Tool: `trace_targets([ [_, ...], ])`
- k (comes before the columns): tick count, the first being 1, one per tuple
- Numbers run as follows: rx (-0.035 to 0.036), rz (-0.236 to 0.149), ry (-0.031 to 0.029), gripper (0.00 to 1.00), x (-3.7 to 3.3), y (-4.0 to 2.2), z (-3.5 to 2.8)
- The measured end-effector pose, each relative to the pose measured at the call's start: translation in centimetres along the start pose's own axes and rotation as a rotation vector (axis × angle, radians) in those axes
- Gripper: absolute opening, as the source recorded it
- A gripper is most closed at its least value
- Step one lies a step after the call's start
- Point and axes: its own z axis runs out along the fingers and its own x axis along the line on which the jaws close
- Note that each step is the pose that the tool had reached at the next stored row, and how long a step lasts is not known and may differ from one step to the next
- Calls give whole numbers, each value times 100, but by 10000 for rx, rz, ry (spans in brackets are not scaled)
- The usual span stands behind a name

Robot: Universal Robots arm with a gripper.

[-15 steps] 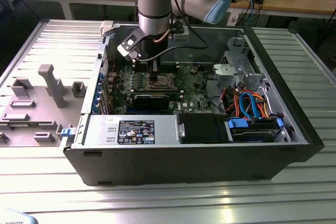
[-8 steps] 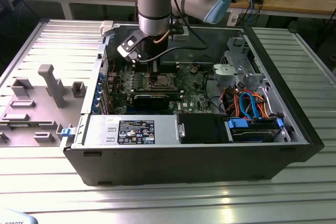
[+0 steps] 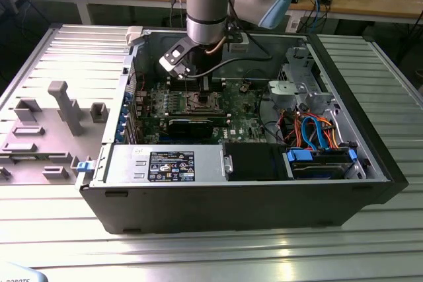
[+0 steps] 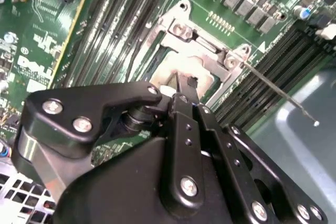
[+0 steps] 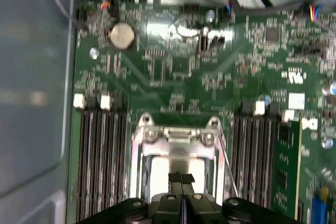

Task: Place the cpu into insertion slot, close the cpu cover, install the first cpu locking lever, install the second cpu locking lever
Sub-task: 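Close the cpu cover, then install the first cpu locking lever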

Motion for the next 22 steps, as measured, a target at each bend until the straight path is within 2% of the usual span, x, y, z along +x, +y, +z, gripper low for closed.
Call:
trace_targets([
  [4,-1,2,1,11,1,3,0],
  [6,0,2,1,11,-1,28,1],
  [13,-1,2,2,11,0,32,0],
  [22,1,2,2,11,0,32,-53],
])
